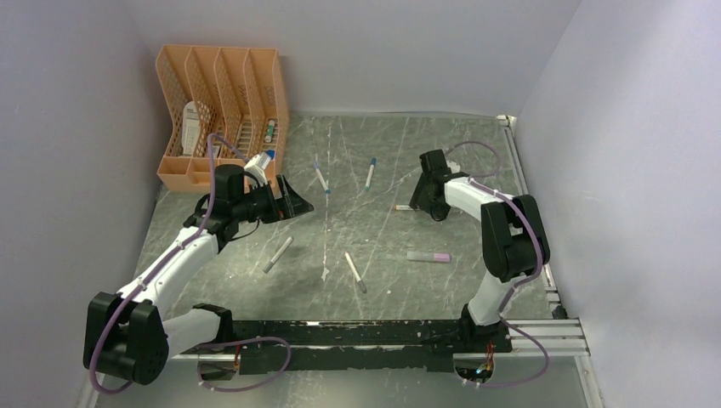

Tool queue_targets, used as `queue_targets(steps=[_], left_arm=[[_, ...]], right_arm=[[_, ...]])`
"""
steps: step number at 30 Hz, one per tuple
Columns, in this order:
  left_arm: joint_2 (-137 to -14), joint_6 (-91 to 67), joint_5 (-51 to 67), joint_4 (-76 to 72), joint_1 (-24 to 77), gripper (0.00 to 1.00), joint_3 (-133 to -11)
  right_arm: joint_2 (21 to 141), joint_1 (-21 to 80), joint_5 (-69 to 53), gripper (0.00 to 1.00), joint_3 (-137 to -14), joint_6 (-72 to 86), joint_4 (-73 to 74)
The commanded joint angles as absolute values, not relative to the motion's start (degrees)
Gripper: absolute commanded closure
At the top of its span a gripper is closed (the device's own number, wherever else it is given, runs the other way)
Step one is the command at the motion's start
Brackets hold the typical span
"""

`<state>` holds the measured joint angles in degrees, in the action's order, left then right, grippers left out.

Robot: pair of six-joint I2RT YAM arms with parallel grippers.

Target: Open the pen caps

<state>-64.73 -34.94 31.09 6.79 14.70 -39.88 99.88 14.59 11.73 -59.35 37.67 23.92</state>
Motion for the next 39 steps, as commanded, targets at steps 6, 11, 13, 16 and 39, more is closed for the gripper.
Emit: queue_targets(steps=[6, 11, 13, 16, 39], left_arm=[[-62.67, -34.65, 31.23, 6.66, 15.21, 0.01, -39.55], [-62.11, -34.55, 31.11, 7.26, 15.21, 0.01, -39.64], [-62.04, -34.59, 31.04, 7.26, 15.21, 0.01, -39.55], [-62.14, -34.82, 31.22, 6.91, 15.21, 0.01, -39.38], [-63.31, -34.97, 31.85, 5.93, 15.38, 0.01, -39.33]], right_arm=[[108.17, 14.4, 13.34, 0.41, -66.33, 35.87, 22.7], [105.36, 14.31, 11.79, 0.42, -64.62, 35.6, 19.94], [103.2, 14.28, 11.17, 0.41, -63.4, 35.95, 19.19], [101.72, 14.22, 10.62, 0.41, -63.75, 35.89, 19.53], [112.21, 12.21, 11.07, 0.37, -74.83, 41.65, 27.63]])
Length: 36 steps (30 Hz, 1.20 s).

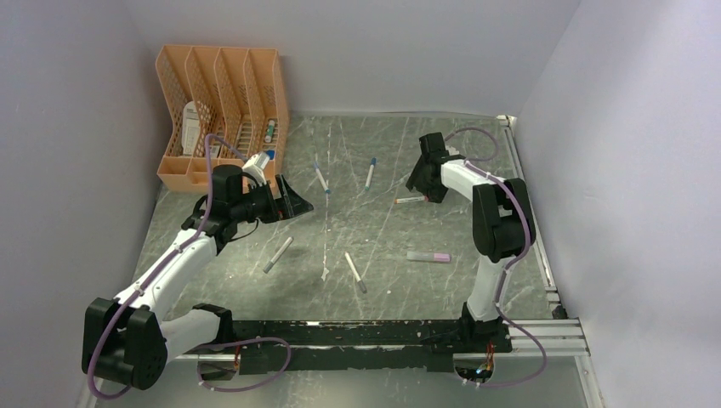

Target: Open the pen caps

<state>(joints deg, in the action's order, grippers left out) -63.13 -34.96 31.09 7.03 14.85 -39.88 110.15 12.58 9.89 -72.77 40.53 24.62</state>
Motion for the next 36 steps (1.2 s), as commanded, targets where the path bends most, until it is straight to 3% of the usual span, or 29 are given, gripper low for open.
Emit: queue_targets(steps=[1, 6, 11, 17, 25, 30, 36], left_arm=[[-63.44, -34.98, 31.85, 5.77, 15.38, 0.01, -39.29], [-63.97, -35.17, 32.11, 5.11, 15.4, 0.01, -38.94], [-64.22, -35.58, 32.21, 4.27, 15.47, 0.01, -38.42], [-65.31, -35.86, 32.05, 3.6, 16.03, 0.01, -38.32], [-66.39, -35.86, 31.21, 3.68, 17.05, 0.01, -38.41], [-66.51, -35.72, 30.47, 4.5, 17.31, 0.01, -38.71], [-66.53, -35.58, 30.02, 5.14, 17.48, 0.01, -38.91]], right_arm=[[112.3, 12.17, 11.23, 0.37, -74.74, 41.44, 27.58], [113.6, 12.25, 13.56, 0.41, -75.66, 37.77, 28.13], [114.82, 12.74, 15.06, 0.62, -75.9, 31.82, 28.67], [113.19, 16.34, 16.15, 0.75, -72.97, 24.83, 26.94], [111.74, 24.46, 19.32, 0.75, -70.81, 17.15, 25.74], [109.48, 25.4, 16.01, 0.58, -68.3, 17.02, 25.37], [106.83, 25.32, 15.79, 0.55, -65.79, 16.69, 27.6]])
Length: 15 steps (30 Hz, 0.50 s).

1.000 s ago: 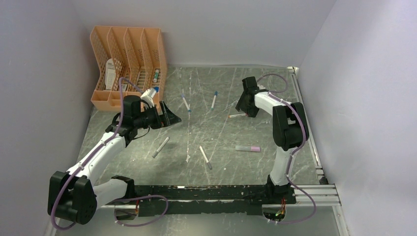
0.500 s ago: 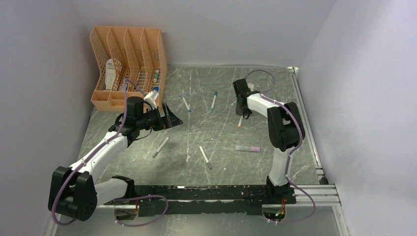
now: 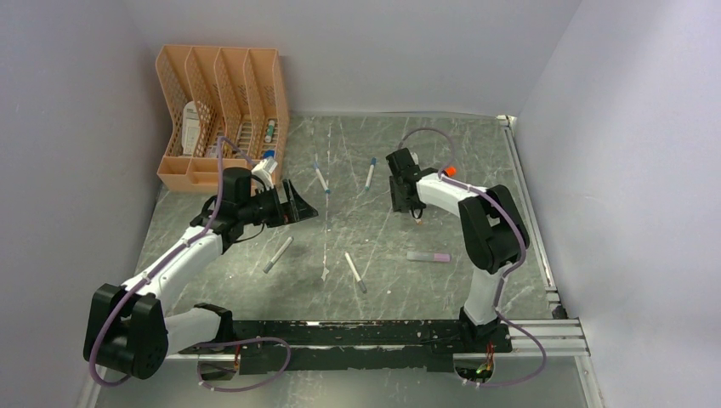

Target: Open the pen caps

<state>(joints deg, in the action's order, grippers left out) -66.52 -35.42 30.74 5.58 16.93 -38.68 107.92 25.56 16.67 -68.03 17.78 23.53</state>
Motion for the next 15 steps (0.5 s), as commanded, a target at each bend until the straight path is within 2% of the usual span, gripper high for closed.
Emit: queue_targets(steps=[1, 6, 13, 15], left_arm=[[-66.68, -35.58, 30.01, 5.15, 17.49, 0.01, -38.93], [-67.51, -35.55, 30.1, 4.94, 17.57, 0.01, -39.36], [-68.26, -37.11, 31.35, 3.16, 17.64, 0.01, -39.49], [-67.93, -38.44, 32.63, 0.36, 17.67, 0.01, -38.54]], right_arm=[[106.75, 25.31, 15.97, 0.55, -65.65, 16.65, 28.16], [107.59, 24.91, 15.11, 0.62, -65.11, 16.35, 29.15], [108.66, 24.85, 10.49, 1.0, -64.62, 16.21, 28.15], [106.95, 24.88, 9.31, 1.0, -64.49, 16.09, 27.78]])
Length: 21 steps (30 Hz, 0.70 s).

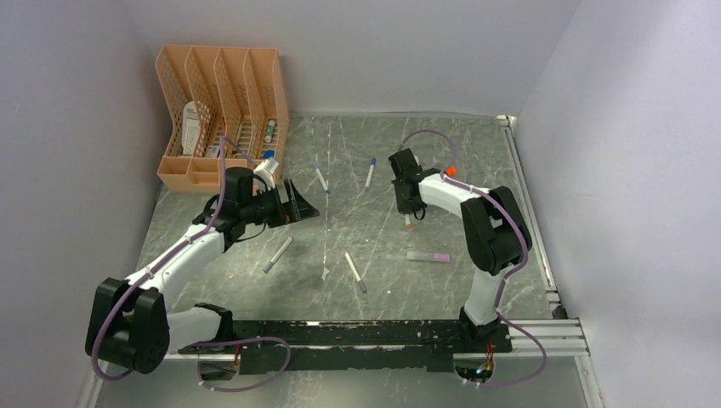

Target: Open the pen caps

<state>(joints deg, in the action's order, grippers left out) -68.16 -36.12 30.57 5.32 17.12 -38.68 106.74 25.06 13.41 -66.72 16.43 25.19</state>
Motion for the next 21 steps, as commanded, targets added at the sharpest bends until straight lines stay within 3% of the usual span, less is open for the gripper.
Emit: queue_targets(steps=[1, 6, 14, 21], left_arm=[[-67.74, -39.33, 33.03, -1.12, 17.67, 0.01, -38.04], [-66.8, -44.85, 35.38, -7.72, 17.75, 0.01, -35.94], [-65.37, -56.37, 39.33, -20.76, 20.22, 0.01, -32.37], [-66.27, -56.61, 35.09, -20.59, 25.66, 0.01, -33.75]], right_arm=[[105.87, 24.98, 8.59, 1.0, -64.65, 15.96, 27.82], [96.26, 25.88, -0.19, 1.0, -64.39, 16.14, 27.24], [79.2, 29.76, -26.22, 1.0, -53.13, 23.49, 18.66], [68.2, 36.35, -31.52, 1.0, -44.7, 33.69, 10.2]])
